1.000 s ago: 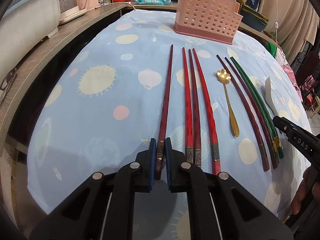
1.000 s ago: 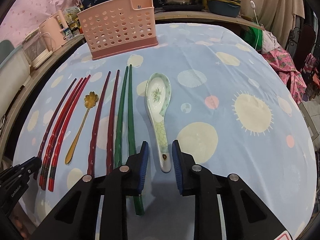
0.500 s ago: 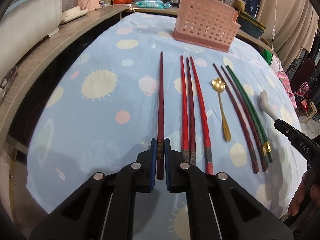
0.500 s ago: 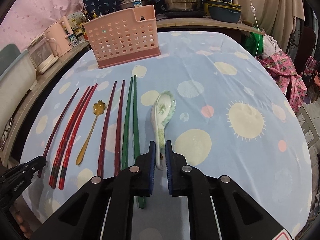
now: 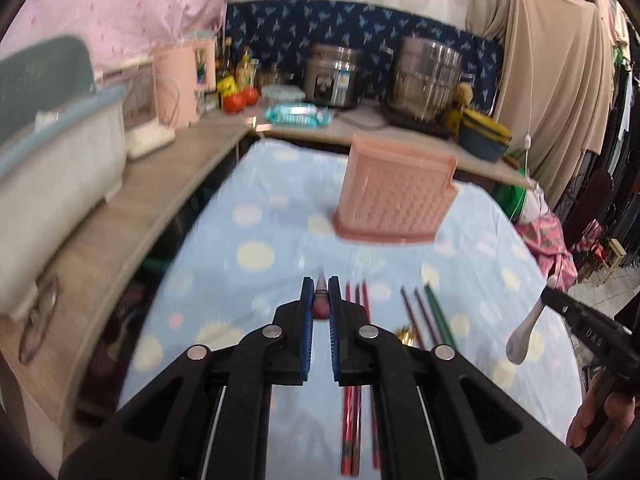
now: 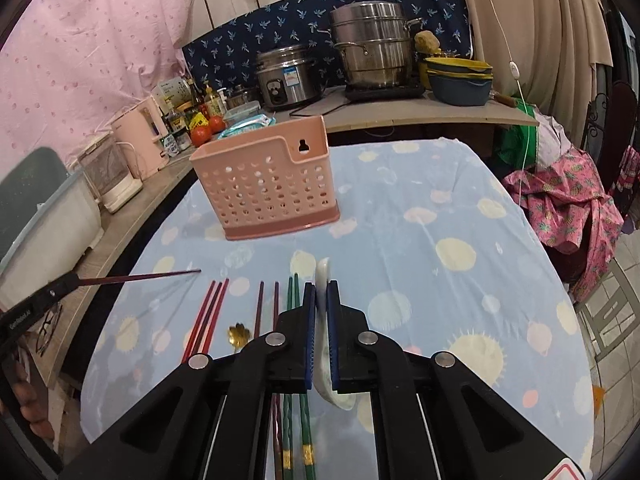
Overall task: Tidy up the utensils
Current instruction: 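Lift the dark-red chopstick with the left tool while the right tool drops the white spoon into the pink holder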
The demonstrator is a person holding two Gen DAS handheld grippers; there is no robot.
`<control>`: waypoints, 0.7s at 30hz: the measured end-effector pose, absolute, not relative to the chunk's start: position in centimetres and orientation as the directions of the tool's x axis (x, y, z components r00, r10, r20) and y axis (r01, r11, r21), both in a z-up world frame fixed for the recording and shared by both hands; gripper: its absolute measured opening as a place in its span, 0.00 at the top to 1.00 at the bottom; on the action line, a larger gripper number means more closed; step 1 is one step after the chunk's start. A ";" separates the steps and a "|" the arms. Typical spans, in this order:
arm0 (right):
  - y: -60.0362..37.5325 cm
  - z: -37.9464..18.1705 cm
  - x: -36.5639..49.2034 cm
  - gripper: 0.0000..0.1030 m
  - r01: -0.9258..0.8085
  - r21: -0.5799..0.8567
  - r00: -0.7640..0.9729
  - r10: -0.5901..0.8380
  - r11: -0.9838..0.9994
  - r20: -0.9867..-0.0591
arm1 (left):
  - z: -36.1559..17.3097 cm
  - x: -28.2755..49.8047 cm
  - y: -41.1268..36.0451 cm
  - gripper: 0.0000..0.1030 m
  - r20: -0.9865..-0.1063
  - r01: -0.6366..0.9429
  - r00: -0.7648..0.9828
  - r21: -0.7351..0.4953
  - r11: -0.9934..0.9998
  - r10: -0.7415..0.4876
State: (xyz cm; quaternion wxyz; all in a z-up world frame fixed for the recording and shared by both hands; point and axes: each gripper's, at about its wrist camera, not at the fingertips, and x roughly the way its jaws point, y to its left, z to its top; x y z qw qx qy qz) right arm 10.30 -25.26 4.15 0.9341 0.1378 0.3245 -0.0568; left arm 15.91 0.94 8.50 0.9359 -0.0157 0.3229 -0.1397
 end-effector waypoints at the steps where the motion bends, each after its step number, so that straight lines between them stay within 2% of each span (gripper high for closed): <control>1: -25.4 4.7 10.9 0.95 0.192 0.219 0.790 -0.019 0.957 -0.613 | 9.5 16.4 0.8 0.93 -0.583 0.257 0.763 -0.121 0.959 -0.278; 15: -28.8 11.7 21.8 0.95 0.071 0.351 0.874 0.111 0.934 -0.473 | 23.7 24.6 -3.0 0.93 -0.311 0.308 0.891 -0.118 0.944 -0.330; 18: -29.6 12.2 24.5 0.95 0.057 0.394 0.886 0.136 0.917 -0.444 | 25.1 26.1 -3.8 0.93 -0.239 0.309 0.913 -0.126 0.943 -0.331; 21: -30.5 12.2 26.7 0.95 0.047 0.431 0.893 0.155 0.901 -0.422 | 25.2 28.1 -4.6 0.93 -0.215 0.318 0.915 -0.142 0.937 -0.343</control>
